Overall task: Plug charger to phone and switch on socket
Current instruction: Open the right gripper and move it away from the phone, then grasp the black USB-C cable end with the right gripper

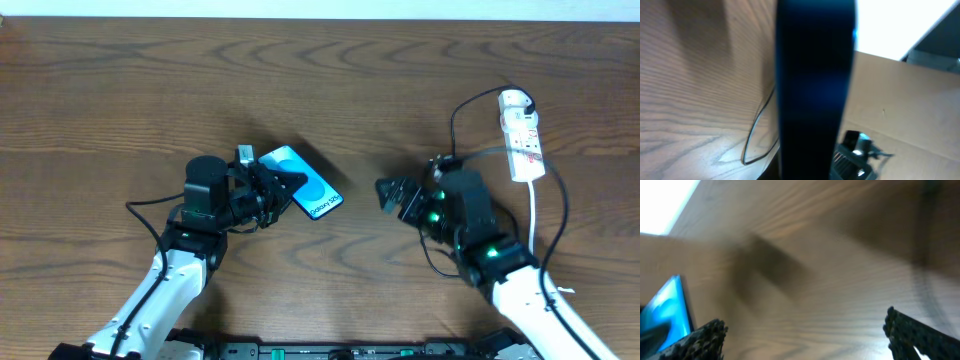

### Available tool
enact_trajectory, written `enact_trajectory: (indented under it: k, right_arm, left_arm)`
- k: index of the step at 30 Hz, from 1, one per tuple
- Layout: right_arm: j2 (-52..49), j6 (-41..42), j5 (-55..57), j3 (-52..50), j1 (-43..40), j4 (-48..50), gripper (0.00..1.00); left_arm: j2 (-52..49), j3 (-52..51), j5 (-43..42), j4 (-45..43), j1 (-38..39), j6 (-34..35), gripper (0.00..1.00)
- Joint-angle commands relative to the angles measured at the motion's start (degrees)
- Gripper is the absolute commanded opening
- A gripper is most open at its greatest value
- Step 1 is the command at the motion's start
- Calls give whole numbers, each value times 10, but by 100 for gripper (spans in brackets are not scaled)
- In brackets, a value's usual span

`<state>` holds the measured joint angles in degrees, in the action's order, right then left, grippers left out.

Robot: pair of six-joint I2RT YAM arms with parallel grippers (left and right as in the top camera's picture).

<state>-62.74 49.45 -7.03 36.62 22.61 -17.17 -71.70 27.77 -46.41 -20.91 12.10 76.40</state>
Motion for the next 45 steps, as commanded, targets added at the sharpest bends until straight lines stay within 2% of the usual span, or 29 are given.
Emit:
enact_trajectory:
  k: [1,3,7,13,23,30,32,35,37,45]
  right_arm:
    - [4,-70,129,74,-5,-48,99]
    - [-3,-98,133,84,-10,-54,99]
    - [-47,-99,142,84,-20,-59,99]
    - [-177,-91,141,85,-35,-44,77]
    - [-306,-66,171,96,-40,-13,62]
    - [-360,-58,188,96,-40,26,61]
    - [-370,-58,183,96,-40,39,55]
    - [-377,-59,170,96,-35,40,40]
    - [-377,-61,156,95,-33,35,33]
    - [-377,-76,157,95,-17,14,32]
  left_arm:
    - [2,12,-27,-19,-1,-21,7]
    - [2,12,-37,-28,-1,-21,8]
    - [2,12,-61,-45,-1,-25,8]
    - [2,12,-70,-52,-1,-27,7]
    - [2,12,-65,-52,-1,-27,7]
    - [2,12,-65,-52,-1,-33,7]
    - [2,12,-65,-52,-2,-33,7]
    - [2,12,-65,-52,-2,-33,8]
    - [2,12,-65,-52,-2,-33,7]
    - [2,12,-65,-52,-1,-33,8]
